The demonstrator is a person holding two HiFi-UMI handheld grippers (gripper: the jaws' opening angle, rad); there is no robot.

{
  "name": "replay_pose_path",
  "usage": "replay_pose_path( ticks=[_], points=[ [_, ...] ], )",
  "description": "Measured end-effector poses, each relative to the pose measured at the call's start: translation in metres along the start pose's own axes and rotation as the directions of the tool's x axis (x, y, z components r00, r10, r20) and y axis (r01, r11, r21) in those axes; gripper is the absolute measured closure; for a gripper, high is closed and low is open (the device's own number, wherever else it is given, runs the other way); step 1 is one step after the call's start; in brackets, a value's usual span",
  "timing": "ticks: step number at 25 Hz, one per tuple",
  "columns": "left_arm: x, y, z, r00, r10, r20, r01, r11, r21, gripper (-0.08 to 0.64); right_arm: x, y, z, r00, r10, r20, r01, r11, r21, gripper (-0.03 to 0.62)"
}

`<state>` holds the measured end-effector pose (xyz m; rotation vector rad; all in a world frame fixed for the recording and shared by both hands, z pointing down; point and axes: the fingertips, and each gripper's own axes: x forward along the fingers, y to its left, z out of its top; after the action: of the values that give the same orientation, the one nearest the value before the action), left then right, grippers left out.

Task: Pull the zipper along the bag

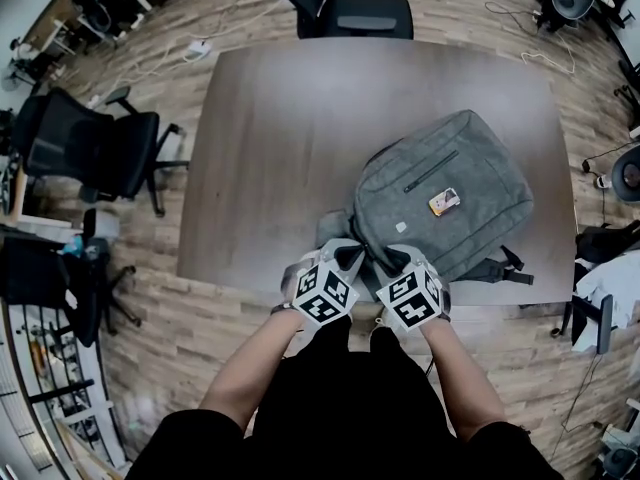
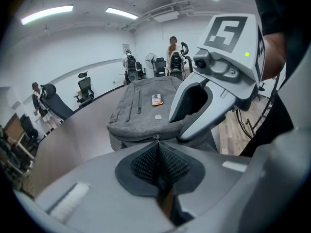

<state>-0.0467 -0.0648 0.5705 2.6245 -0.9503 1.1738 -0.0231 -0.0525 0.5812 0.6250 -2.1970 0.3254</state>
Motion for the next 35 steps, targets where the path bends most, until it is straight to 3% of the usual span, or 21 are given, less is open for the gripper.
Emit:
replay_pose_path(
  ticks=[6,11,17,30,35],
  points=[
    [-0.002,0.003,0.003,1.0,-0.005,0.001,0.005,0.999,0.042,0.534,-0.003,0.001,0.001,0.998,-0.06,-0.013,0.059,0.997,-0.054,0.525],
    [-0.002,0.004,-0.004,1.0,0.002,-0.03,0.001,0.996,0.085,0.532,-0.008,0.005,-0.006,0.998,-0.058,-0.031,0.054,0.99,-0.129,0.534],
    [-0.006,-0.001,-0.007,0.999,-0.023,-0.035,0.025,0.996,0.086,0.532,-0.018,0.012,-0.018,0.997,-0.059,-0.043,0.048,0.973,-0.228,0.535],
    [-0.008,-0.013,-0.013,0.997,-0.079,-0.013,0.079,0.997,-0.014,0.529,-0.036,0.023,-0.043,0.998,-0.055,-0.042,0.03,0.892,-0.45,0.535],
    [-0.009,-0.017,-0.013,0.995,-0.101,-0.023,0.101,0.994,0.029,0.529,-0.041,0.026,-0.049,0.999,-0.032,-0.037,0.008,0.847,-0.532,0.535]
  ],
)
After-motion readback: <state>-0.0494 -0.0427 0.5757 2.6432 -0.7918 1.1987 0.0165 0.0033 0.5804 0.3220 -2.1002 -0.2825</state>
